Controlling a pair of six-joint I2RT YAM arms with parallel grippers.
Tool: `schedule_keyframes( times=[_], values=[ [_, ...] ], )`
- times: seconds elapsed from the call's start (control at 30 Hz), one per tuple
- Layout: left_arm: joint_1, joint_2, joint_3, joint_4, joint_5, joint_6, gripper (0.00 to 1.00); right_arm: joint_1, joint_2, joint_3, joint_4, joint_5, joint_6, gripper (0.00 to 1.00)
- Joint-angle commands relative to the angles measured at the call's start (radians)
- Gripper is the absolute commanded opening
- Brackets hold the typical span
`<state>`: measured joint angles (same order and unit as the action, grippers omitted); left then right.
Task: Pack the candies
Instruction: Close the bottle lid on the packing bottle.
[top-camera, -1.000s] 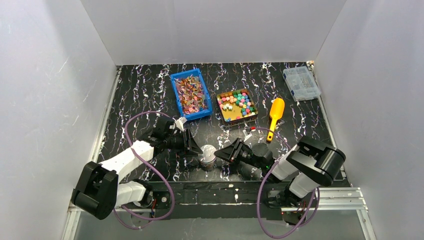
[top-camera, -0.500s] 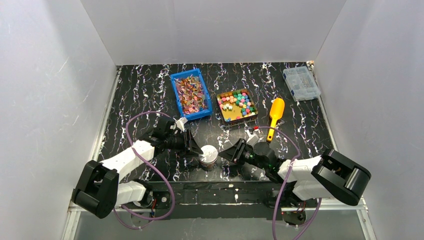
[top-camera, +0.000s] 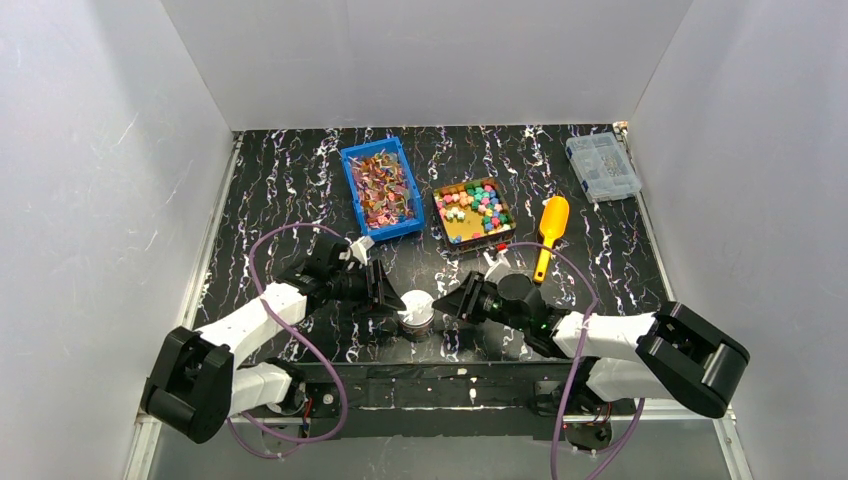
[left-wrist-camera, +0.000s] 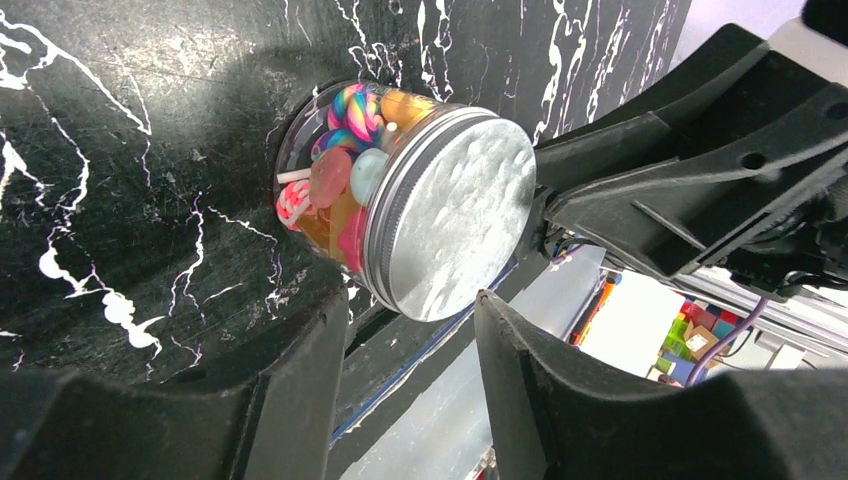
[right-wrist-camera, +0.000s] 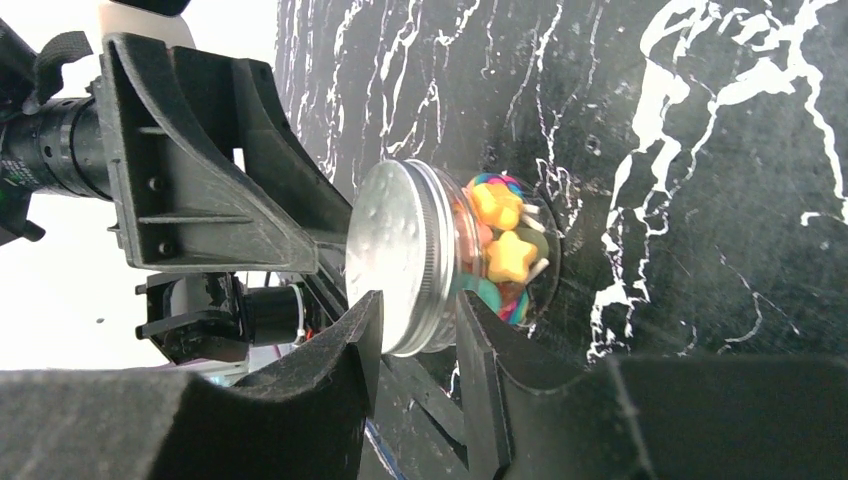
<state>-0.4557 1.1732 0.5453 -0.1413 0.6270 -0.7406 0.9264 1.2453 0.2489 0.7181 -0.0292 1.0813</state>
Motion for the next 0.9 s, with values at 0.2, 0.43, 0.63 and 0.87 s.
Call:
schedule_keyframes(
  times=[0.2,0.43,0.63,0.87],
  values=[
    [-0.006,-0.034,0.025,-0.072,-0.024,0.048,0.58,0.023,0.007,0.092,-0.145,0.05,-0.084,0.41],
    [-0.007,-0.009,0.036,-0.075,-0.024,0.055,0.61,0.049,-0.002,0.11,-0.263,0.107,-0.118,0.37],
    [-0.006,0.004,0.035,-0.073,-0.036,0.061,0.62,0.063,-0.034,0.126,-0.294,0.133,-0.143,0.39],
    [-0.006,0.021,0.039,-0.084,-0.074,0.06,0.58,0.064,-0.027,0.205,-0.347,0.138,-0.199,0.4]
  ],
)
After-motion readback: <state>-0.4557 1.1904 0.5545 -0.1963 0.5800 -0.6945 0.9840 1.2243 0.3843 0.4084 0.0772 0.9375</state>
